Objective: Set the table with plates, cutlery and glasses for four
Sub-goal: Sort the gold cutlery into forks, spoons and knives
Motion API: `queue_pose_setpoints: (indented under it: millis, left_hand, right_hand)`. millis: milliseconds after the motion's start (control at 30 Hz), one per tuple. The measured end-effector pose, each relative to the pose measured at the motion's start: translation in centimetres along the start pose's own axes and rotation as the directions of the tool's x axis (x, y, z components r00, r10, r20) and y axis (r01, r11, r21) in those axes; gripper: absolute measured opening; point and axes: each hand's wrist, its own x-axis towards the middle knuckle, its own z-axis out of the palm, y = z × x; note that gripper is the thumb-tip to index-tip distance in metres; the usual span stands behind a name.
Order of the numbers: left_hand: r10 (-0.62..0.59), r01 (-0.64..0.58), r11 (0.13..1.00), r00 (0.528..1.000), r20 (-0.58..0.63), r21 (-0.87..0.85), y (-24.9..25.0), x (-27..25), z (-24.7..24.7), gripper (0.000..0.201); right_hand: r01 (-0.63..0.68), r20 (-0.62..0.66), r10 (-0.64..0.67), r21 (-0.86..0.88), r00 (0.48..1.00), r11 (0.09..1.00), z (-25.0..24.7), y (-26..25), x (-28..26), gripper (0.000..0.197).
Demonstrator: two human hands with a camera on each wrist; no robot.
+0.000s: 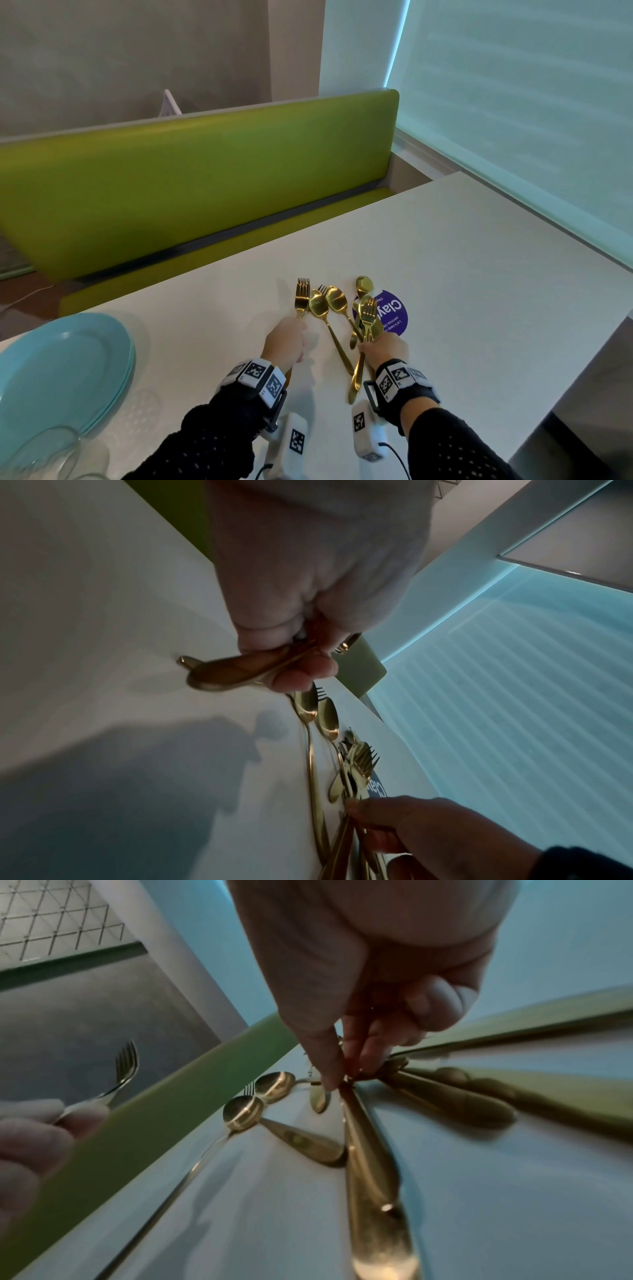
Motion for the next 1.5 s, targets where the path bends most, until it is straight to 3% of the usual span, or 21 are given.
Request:
queue_pose_setpoints:
  millis: [467, 767, 867, 933, 1067, 1300, 1433, 1500]
  left_hand:
    - [-0.042, 0.045, 0.997, 0.998, 0.043, -0.066, -0.1, 0.3, -0.2, 0.023]
    - [-0.038, 0.040, 0.998, 0.998, 0.043, -0.047, -0.2, 0.1, -0.5, 0.023]
    - [-0.051, 0.053, 0.997, 0.998, 0.034, -0.058, 0.0, 0.1, -0.6, 0.022]
    - [-0.064, 0.066, 0.995, 0.997, 0.030, -0.072, 0.0, 0.1, -0.6, 0.022]
    - [-0.069, 0.075, 0.992, 0.996, 0.058, -0.101, -0.1, 0.0, -0.4, 0.021]
    - [-0.087, 0.118, 0.966, 0.986, 0.141, -0.231, 0.3, -1.0, -0.9, 0.027]
    - [-0.092, 0.112, 0.978, 0.989, 0.114, -0.178, -0.1, -1.0, -1.4, 0.024]
    - [-0.103, 0.121, 0.976, 0.989, 0.108, -0.180, -0.4, -0.9, -2.0, 0.023]
  right_hand:
    - [-0.058, -0.056, 0.056, -0.028, 0.997, 0.998, 0.1, -1.0, -0.5, 0.012]
    - [-0.049, -0.047, 0.049, 0.007, 0.998, 0.999, 0.0, -0.7, -1.1, 0.023]
    - [0.070, 0.017, -0.072, 0.090, 0.997, 0.993, -1.0, -1.5, -1.5, 0.013]
    - [0.159, 0.127, -0.196, 0.255, 0.972, 0.954, -1.9, -2.5, -2.5, 0.012]
    - [0.114, 0.345, -0.321, 0.504, 0.882, 0.856, -2.2, -4.3, -4.5, 0.010]
    - [0.085, 0.433, -0.330, 0.495, 0.839, 0.865, 0.7, -5.4, -6.1, 0.009]
    - [0.063, 0.430, -0.296, 0.477, 0.853, 0.877, 1.9, -6.3, -6.9, 0.008]
    - [0.114, 0.405, -0.303, 0.428, 0.862, 0.897, 2.5, -6.8, -6.9, 0.014]
